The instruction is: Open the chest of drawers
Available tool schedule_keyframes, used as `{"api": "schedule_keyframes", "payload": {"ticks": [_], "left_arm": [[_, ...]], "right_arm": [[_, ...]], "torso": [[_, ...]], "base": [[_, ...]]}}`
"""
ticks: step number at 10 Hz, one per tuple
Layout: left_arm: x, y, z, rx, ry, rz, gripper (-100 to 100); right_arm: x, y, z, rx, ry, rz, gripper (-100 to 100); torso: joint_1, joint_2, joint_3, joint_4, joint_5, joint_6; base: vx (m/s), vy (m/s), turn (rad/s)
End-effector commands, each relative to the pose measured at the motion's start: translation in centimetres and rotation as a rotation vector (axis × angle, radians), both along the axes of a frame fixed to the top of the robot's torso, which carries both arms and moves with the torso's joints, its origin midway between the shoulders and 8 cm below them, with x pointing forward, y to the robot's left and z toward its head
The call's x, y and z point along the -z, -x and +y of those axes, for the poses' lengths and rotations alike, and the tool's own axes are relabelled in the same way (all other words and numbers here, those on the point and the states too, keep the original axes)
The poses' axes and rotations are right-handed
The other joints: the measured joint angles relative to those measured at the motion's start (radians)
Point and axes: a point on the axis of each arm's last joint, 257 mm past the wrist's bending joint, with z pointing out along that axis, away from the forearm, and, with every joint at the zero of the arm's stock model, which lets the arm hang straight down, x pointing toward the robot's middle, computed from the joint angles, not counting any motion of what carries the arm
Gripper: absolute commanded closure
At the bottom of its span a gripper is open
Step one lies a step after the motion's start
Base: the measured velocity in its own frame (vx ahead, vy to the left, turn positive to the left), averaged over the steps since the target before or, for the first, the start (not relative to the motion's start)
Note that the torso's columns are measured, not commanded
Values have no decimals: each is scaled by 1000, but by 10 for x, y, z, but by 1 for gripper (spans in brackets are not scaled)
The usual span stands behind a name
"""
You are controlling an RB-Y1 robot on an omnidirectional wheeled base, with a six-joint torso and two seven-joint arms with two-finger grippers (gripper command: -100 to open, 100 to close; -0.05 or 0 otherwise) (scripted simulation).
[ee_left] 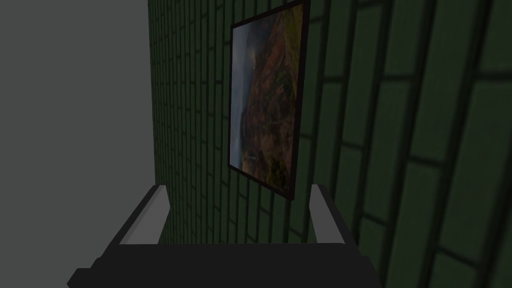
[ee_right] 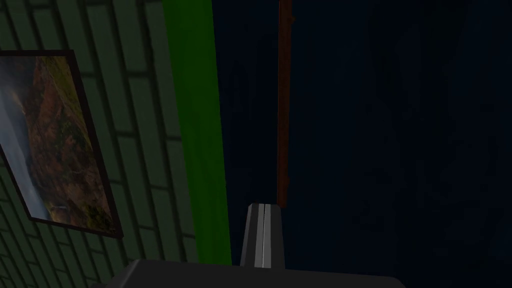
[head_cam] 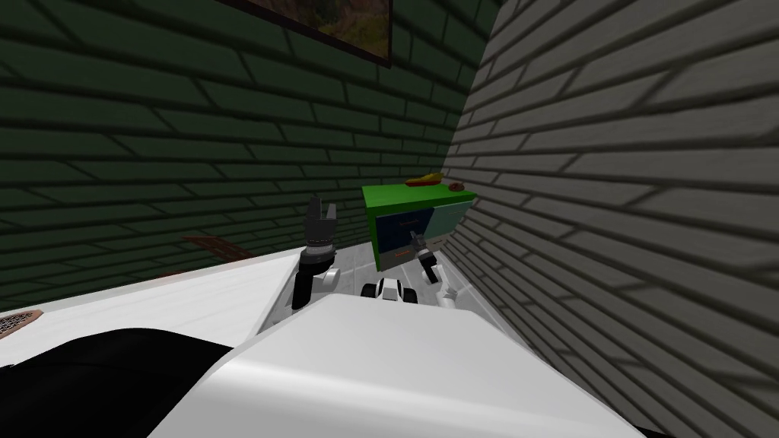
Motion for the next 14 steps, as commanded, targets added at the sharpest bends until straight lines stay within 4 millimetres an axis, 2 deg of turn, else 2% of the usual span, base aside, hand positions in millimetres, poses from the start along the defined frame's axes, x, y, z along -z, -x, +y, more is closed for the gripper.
{"api": "schedule_keyframes", "payload": {"ticks": [1, 6, 7, 10, 14], "left_arm": [[0, 0, 0, 0, 0, 0, 0], [0, 0, 0, 0, 0, 0, 0], [0, 0, 0, 0, 0, 0, 0], [0, 0, 0, 0, 0, 0, 0], [0, 0, 0, 0, 0, 0, 0]], "right_arm": [[6, 1, -17, -4, 66, 2, -100], [13, -1, -44, -6, 161, 10, -100], [11, -6, -46, 3, 158, 14, -100], [4, -9, -30, 12, 97, 11, -100], [-4, -11, -7, 16, 8, 9, -100]], "torso": [[0, -3, -2, -1, 0, 0], [-3, 7, 4, 2, -1, 0], [-3, 6, 3, 1, -1, 0], [-2, 4, 2, 1, 0, 0], [-4, 8, 4, 2, -1, 0]], "base": [[0, 0, 0], [21, 9, 4], [104, 37, 41], [107, 53, 18], [2, 2, 1]]}}
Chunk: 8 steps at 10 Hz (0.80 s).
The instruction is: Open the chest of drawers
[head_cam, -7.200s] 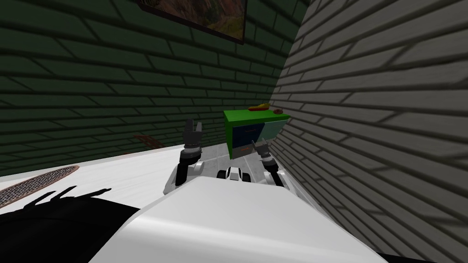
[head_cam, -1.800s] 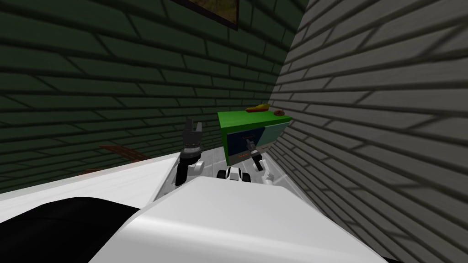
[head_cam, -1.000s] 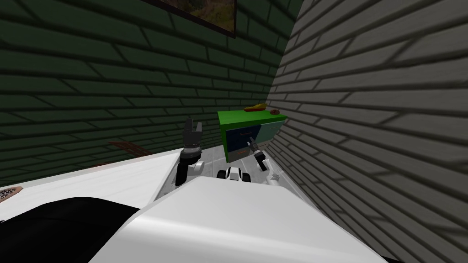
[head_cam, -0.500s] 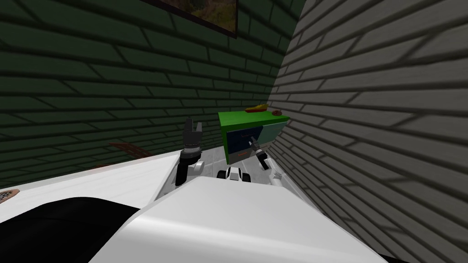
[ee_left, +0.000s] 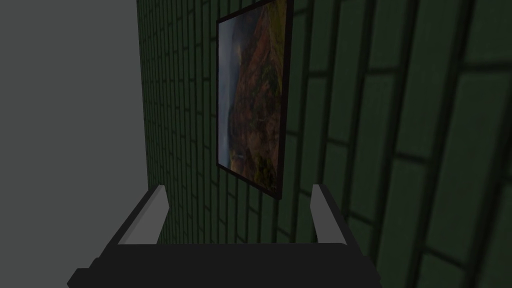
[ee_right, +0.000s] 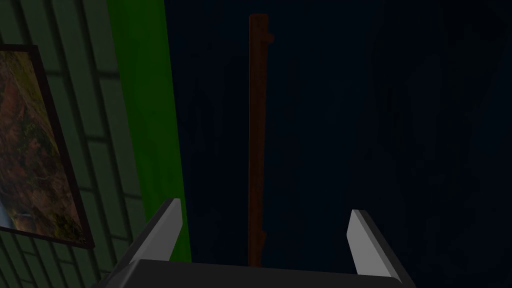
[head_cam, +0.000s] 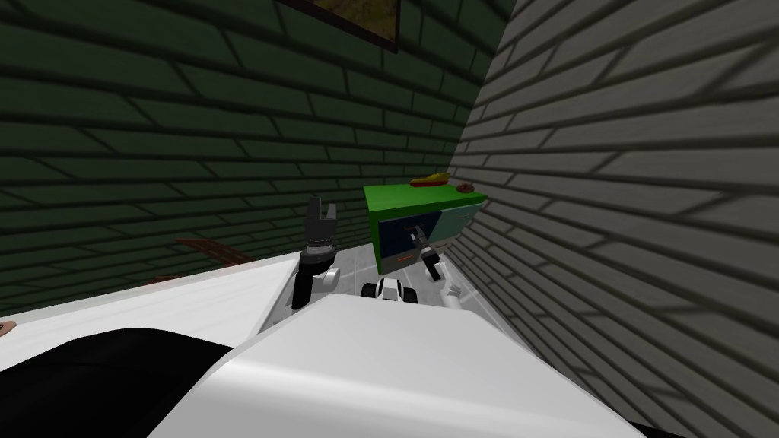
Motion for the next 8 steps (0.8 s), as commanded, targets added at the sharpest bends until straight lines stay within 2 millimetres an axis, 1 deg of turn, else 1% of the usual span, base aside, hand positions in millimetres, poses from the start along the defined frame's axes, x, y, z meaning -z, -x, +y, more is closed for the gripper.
{"api": "schedule_keyframes", "payload": {"ticks": [1, 2, 4, 5, 6, 7, 8], "left_arm": [[0, 0, 0, 0, 0, 0, 0], [0, 0, 0, 0, 0, 0, 0], [0, 0, 0, 0, 0, 0, 0], [0, 0, 0, 0, 0, 0, 0], [0, 0, 0, 0, 0, 0, 0], [0, 0, 0, 0, 0, 0, 0], [0, 0, 0, 0, 0, 0, 0]], "right_arm": [[-4, 0, 15, 2, -53, -1, -100], [-3, 1, 12, 2, -42, 0, -100], [-13, -10, 10, 12, -44, -1, -100], [-11, -8, 10, 8, -43, -2, -100], [-4, 0, 12, 3, -44, -1, 100], [-7, -4, 10, 8, -46, 2, 100], [-5, -3, 3, 4, -11, -2, -100]], "torso": [[1, -2, -1, -1, 0, 0], [2, -3, -2, -1, 0, 0], [2, -4, -3, -1, 1, 0], [3, -5, -3, -1, 1, 0], [1, -2, -2, -1, 0, 0], [-1, 1, 0, 0, 0, 0], [0, -1, -1, -1, 0, -1]], "base": [[0, 0, 0], [0, 0, 0], [38, 27, 54], [27, 17, 9], [-22, -11, -75], [-15, -7, -28], [-10, 0, 1]]}}
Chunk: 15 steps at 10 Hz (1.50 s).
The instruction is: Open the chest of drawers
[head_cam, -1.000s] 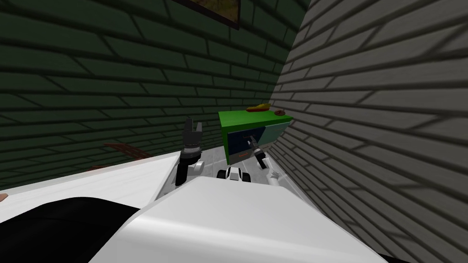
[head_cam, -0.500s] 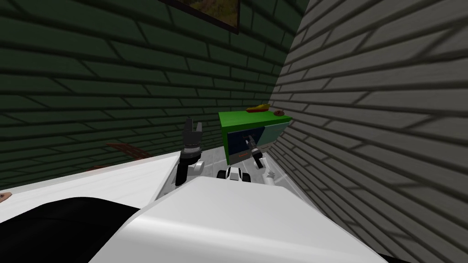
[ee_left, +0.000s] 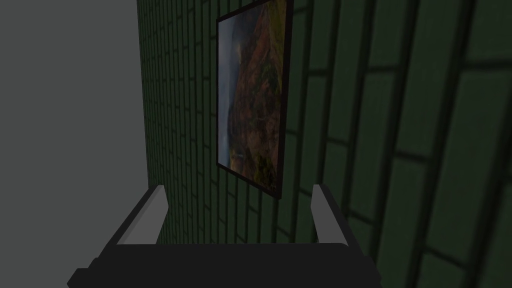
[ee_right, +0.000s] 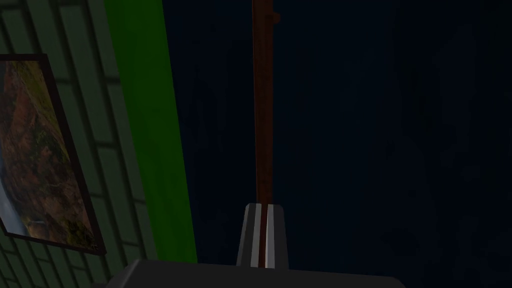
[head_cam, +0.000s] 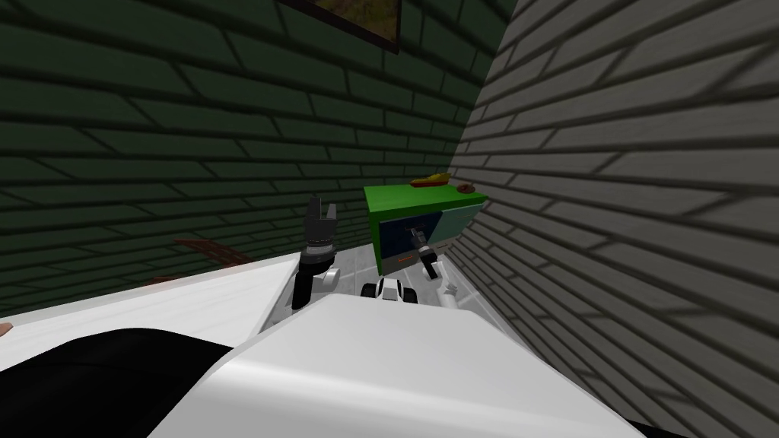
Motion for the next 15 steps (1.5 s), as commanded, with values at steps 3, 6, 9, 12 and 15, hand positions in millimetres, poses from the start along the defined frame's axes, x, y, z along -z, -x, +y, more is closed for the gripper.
{"api": "schedule_keyframes", "payload": {"ticks": [3, 6, 9, 12, 15], "left_arm": [[0, 0, 0, 0, 0, 0, 0], [0, 0, 0, 0, 0, 0, 0], [0, 0, 0, 0, 0, 0, 0], [0, 0, 0, 0, 0, 0, 0], [0, 0, 0, 0, 0, 0, 0]], "right_arm": [[6, 0, -22, -3, 89, 0, -100], [1, -5, -12, -9, 63, 5, -100], [1, -4, -2, -8, 30, 6, -100], [-7, -13, -5, -2, 31, 5, -100], [-5, -11, -4, -8, 28, 3, 100]], "torso": [[2, -3, -2, 0, 1, 1], [1, 0, 0, 0, 1, 1], [1, -1, -1, 0, 1, 1], [2, -5, -3, -1, 1, 1], [0, 1, 0, 0, 0, 1]], "base": [[-2, 0, 1], [-23, 11, 29], [-44, 25, 18], [30, 25, 41], [-46, -23, -39]]}}
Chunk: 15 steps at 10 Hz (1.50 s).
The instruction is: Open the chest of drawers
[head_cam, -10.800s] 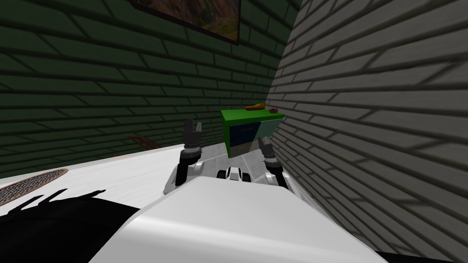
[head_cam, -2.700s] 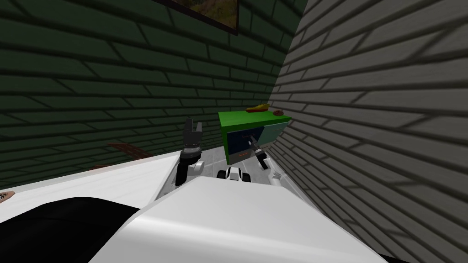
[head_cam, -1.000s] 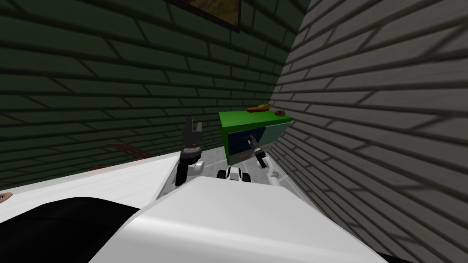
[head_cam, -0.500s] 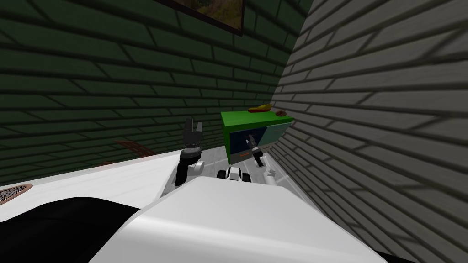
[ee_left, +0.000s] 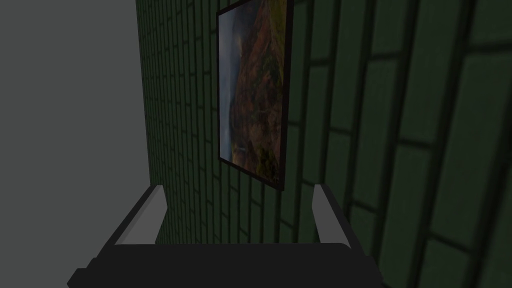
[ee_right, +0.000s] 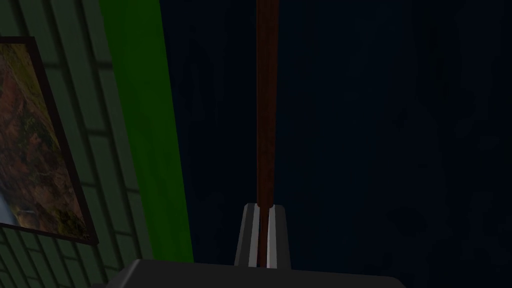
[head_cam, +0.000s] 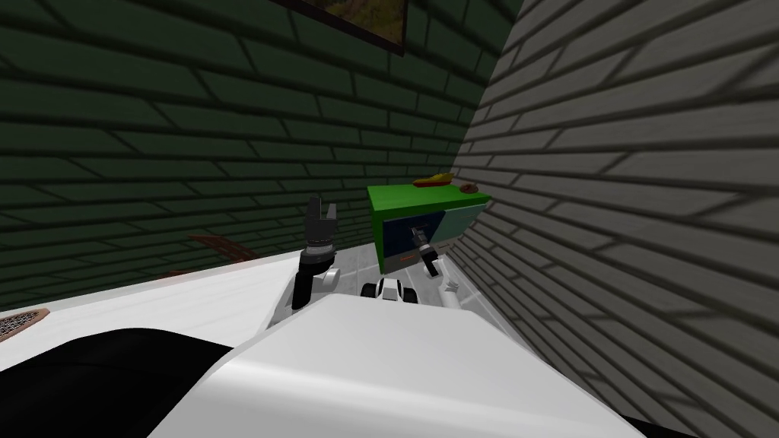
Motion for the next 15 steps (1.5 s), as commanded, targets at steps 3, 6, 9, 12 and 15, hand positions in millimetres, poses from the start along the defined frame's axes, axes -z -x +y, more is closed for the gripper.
{"api": "schedule_keyframes", "payload": {"ticks": [3, 6, 9, 12, 15], "left_arm": [[0, 0, 0, 0, 0, 0, 0], [0, 0, 0, 0, 0, 0, 0], [0, 0, 0, 0, 0, 0, 0], [0, 0, 0, 0, 0, 0, 0], [0, 0, 0, 0, 0, 0, 0]], "right_arm": [[-9, -6, -1, -6, 2, -2, 100], [-5, -5, -4, -7, 5, 10, 100], [-12, -4, -2, -17, 3, -2, 100], [-16, -19, -11, 2, 8, 24, -100], [-32, -36, -20, 19, 7, 25, -100]], "torso": [[1, 4, 2, 3, 1, 0], [4, -2, -1, 4, 3, 0], [0, 5, 3, 4, 1, 1], [4, -3, -2, 2, 2, 0], [2, -3, -2, 1, 1, 0]], "base": [[-175, -53, -3], [-128, -43, -6], [-191, -75, -24], [-81, -21, 52], [-65, -3, 65]]}}
